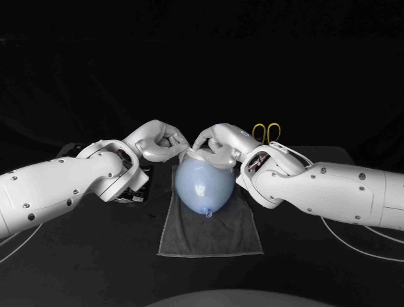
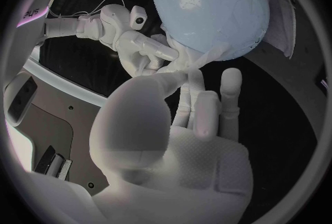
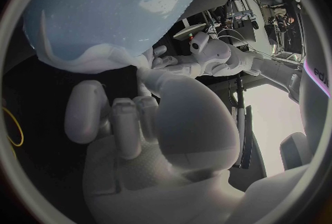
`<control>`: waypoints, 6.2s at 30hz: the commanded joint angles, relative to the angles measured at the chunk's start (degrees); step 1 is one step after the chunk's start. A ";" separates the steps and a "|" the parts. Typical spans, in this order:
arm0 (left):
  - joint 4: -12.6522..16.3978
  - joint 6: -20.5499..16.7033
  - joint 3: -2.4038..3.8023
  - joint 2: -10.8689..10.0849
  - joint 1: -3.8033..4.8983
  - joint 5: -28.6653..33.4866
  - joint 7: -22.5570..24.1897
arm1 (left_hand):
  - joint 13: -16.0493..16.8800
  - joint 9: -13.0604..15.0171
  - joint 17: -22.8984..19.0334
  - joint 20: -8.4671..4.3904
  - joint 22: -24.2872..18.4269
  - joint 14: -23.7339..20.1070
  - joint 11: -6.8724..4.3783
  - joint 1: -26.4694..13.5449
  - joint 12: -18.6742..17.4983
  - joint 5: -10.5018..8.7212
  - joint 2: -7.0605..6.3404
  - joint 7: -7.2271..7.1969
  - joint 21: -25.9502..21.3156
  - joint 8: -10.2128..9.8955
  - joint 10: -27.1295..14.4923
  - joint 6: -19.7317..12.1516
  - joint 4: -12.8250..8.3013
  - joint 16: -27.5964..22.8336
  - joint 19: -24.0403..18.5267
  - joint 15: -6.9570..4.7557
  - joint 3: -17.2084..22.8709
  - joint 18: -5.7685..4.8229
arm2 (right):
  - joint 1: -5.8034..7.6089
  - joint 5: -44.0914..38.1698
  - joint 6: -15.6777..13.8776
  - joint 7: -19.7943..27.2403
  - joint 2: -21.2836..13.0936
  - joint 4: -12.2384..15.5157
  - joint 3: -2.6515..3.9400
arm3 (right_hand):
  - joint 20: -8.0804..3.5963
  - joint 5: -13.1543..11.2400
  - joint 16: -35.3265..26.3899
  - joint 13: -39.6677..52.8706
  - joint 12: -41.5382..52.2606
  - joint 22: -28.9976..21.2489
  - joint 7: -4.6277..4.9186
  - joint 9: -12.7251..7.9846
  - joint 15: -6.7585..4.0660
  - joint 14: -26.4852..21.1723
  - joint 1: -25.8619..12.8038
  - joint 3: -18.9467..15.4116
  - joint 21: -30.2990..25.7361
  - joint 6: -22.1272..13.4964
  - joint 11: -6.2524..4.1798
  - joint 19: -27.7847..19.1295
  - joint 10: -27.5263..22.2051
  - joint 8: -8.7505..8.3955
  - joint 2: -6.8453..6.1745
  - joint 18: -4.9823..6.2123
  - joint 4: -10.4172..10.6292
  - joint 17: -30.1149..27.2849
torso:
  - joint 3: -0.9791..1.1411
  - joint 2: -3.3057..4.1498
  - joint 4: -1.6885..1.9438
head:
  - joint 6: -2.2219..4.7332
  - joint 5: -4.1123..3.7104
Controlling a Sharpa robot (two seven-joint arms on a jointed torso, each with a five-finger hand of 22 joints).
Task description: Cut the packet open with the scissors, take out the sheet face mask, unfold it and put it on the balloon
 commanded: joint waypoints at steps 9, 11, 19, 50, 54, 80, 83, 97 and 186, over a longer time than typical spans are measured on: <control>-0.34 3.66 0.09 -0.09 0.22 2.73 -1.30 | 0.55 13.63 -0.70 -0.08 -0.75 -0.29 -0.37 -3.07 0.62 0.27 0.56 -0.32 -0.06 3.41 -0.69 -0.51 2.03 0.29 -0.39 -0.10 -0.14 0.25 | -0.01 11.16 -0.73 8.65 -0.54 0.27 0.15 | -0.67 -0.05 0.22 11.57 0.37 9.56 -0.20 3.44 -0.59 5.97 -2.35 1.30 -0.16 0.06 -0.60 -0.10 3.48 2.82 0.11 -0.12 -0.19 15.10 | 0.04 0.02 -0.02 | -0.15 0.32; -0.40 4.05 0.09 -0.12 0.24 3.16 -1.20 | 0.60 13.80 -1.10 -0.04 -1.24 -0.56 -0.33 -3.93 0.62 0.27 0.69 -0.31 -0.33 3.28 -0.86 -0.67 3.00 0.21 -0.77 -0.06 -0.73 0.32 | -0.01 12.15 -0.55 8.61 -0.61 0.24 0.18 | -0.69 -0.05 0.22 11.62 0.41 9.56 -0.22 3.64 -0.61 5.97 -2.47 1.42 -0.16 -0.02 -0.62 -0.10 3.51 2.98 0.12 -0.12 -0.23 15.10 | 0.04 0.00 -0.02 | -0.16 0.34; -0.60 5.83 0.08 -0.22 0.27 4.98 -0.21 | 0.61 13.91 -2.58 0.14 -3.33 -1.62 -0.06 -6.48 0.37 0.26 0.35 -0.07 -1.57 2.33 -1.77 -1.23 6.61 -0.07 -2.47 0.20 -4.38 0.65 | -0.01 13.71 0.10 6.90 -0.61 -0.24 0.23 | -0.77 -0.05 0.22 11.66 0.43 9.59 -0.31 4.39 -0.69 5.97 -2.90 1.80 0.00 -0.30 -0.70 -0.07 3.52 3.59 0.12 -0.14 -0.41 15.10 | 0.04 0.01 -0.04 | -0.19 0.33; -0.42 5.17 -0.05 -4.75 -0.58 4.97 13.40 | 0.24 9.97 -23.37 3.21 -9.52 -18.83 3.78 5.55 -0.19 0.28 -5.22 3.91 -8.67 -4.24 -10.59 -8.27 -2.15 -5.59 -8.29 3.94 -19.66 1.21 | 0.20 -12.99 13.53 4.65 -4.75 5.43 0.48 | 1.46 0.03 0.22 8.55 -2.77 9.20 3.21 3.01 2.09 5.97 -8.88 -9.42 -1.51 -7.56 2.50 -0.86 0.29 -3.71 -9.49 0.02 -0.15 15.10 | -0.03 0.03 0.04 | -0.23 0.84; -0.27 5.17 -0.07 -4.98 -0.77 5.28 13.55 | 0.11 9.88 -23.42 3.23 -9.56 -18.83 3.75 5.81 -0.26 0.28 -4.93 3.89 -8.72 -4.24 -10.57 -8.19 -2.11 -5.57 -8.26 3.90 -19.48 1.22 | 0.25 -14.74 15.43 3.21 -4.40 4.77 0.51 | 1.49 0.00 0.22 8.67 -2.65 9.28 3.03 2.86 1.99 5.97 -8.24 -9.76 -1.14 -6.80 2.36 -0.76 0.41 -3.89 -8.94 0.00 -0.11 15.10 | -0.11 0.03 0.02 | -0.32 0.94; 0.16 5.35 -0.10 -5.42 -0.88 6.29 13.03 | -0.17 9.67 -23.44 3.25 -9.63 -18.74 3.69 6.21 -0.40 0.29 -4.31 3.85 -8.78 -4.28 -10.47 -8.02 -1.91 -5.48 -8.16 3.84 -19.07 1.25 | 0.31 -13.07 4.76 3.67 -4.06 4.20 0.71 | 1.42 -0.05 0.22 9.64 -1.63 9.84 2.69 1.86 1.75 5.97 -5.58 -9.65 1.31 -4.37 2.04 0.03 1.43 -5.24 -6.20 -0.35 0.02 15.10 | 0.04 0.01 -0.06 | -0.47 1.02; 0.15 5.44 -0.10 -5.38 -0.88 6.35 13.00 | -0.17 9.67 -23.44 3.25 -9.63 -18.74 3.69 6.21 -0.40 0.29 -4.31 3.85 -8.78 -4.28 -10.47 -8.02 -1.91 -5.48 -8.16 3.84 -19.07 1.25 | 0.32 -12.67 4.40 3.66 -4.18 4.10 0.81 | 1.40 -0.04 0.22 9.61 -1.66 9.83 2.65 1.84 1.72 5.97 -5.49 -9.64 1.26 -4.24 2.01 0.02 1.41 -5.24 -6.15 -0.33 0.00 15.10 | 0.03 -0.01 -0.05 | -0.42 0.95; 0.17 5.67 -0.10 -5.30 -0.88 6.77 12.80 | -0.27 9.58 -23.45 3.26 -9.65 -18.69 3.67 6.37 -0.43 0.28 -4.08 3.84 -8.79 -4.30 -10.41 -7.96 -1.83 -5.44 -8.12 3.82 -18.90 1.26 | 0.50 -13.08 13.54 2.01 -3.83 2.99 0.94 | 1.39 -0.07 0.22 9.01 -2.27 9.59 2.88 1.35 1.81 5.97 -6.20 -10.97 0.36 -4.52 2.18 -0.31 0.83 -6.13 -7.47 -0.20 0.35 15.10 | -0.05 0.01 -0.04 | -0.58 0.95; -4.14 -1.85 -0.29 0.99 -2.06 -23.09 7.86 | -9.84 3.42 -34.56 4.36 -11.25 -28.02 5.87 12.13 -11.49 0.29 -4.64 4.11 -10.75 -8.06 -13.83 -4.39 -0.92 -7.74 -7.69 5.74 -20.43 1.28 | 0.65 -15.09 13.97 -2.66 -1.89 0.07 0.95 | -0.22 -0.05 0.22 11.59 0.21 10.32 0.14 3.46 -0.22 5.97 -1.91 -4.95 3.54 0.68 -0.26 0.61 3.35 -2.04 0.89 -0.67 -1.25 15.10 | 0.03 0.05 -0.07 | -0.77 0.89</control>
